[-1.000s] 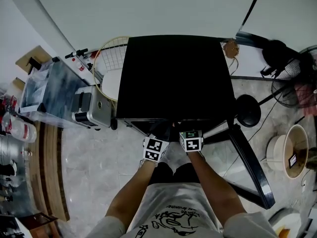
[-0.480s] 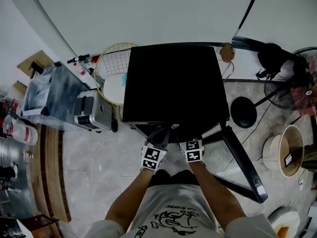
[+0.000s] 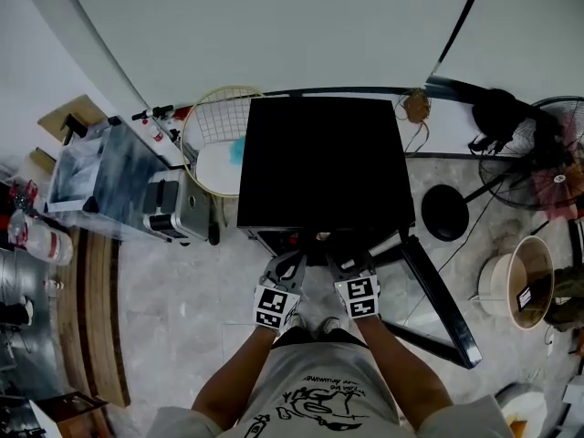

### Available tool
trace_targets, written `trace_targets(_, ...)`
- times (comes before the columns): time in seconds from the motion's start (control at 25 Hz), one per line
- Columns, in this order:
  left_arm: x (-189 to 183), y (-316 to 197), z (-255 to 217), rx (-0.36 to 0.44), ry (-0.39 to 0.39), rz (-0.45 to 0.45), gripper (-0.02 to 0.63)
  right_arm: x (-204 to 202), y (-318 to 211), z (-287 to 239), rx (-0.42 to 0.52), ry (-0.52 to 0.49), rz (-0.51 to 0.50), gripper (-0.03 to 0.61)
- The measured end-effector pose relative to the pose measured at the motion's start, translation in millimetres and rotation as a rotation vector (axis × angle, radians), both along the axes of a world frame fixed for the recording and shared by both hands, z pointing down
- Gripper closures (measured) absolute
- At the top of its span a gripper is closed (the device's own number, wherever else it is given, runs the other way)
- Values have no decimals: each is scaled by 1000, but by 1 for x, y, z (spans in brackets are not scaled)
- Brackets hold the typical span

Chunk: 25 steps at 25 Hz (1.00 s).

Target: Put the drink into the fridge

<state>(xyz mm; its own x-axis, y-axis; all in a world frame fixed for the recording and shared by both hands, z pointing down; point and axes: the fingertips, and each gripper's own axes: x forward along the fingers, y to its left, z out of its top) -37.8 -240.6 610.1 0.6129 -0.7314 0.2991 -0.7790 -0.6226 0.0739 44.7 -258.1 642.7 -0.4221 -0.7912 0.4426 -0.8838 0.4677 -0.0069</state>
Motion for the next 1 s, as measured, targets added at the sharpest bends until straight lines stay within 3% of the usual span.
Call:
trace_targets(0.4,5,23,-59,62,41,16,594,-13,31,-72,76,-53,-73,484)
trace_targets(0.72,3,45,-121,135,117,24,594,-17,57,-131,131,-104,-135,549)
trace_targets(1.0,-6,61,-166,172,153,33,594,-5,73,-187,189,-148,-158,558)
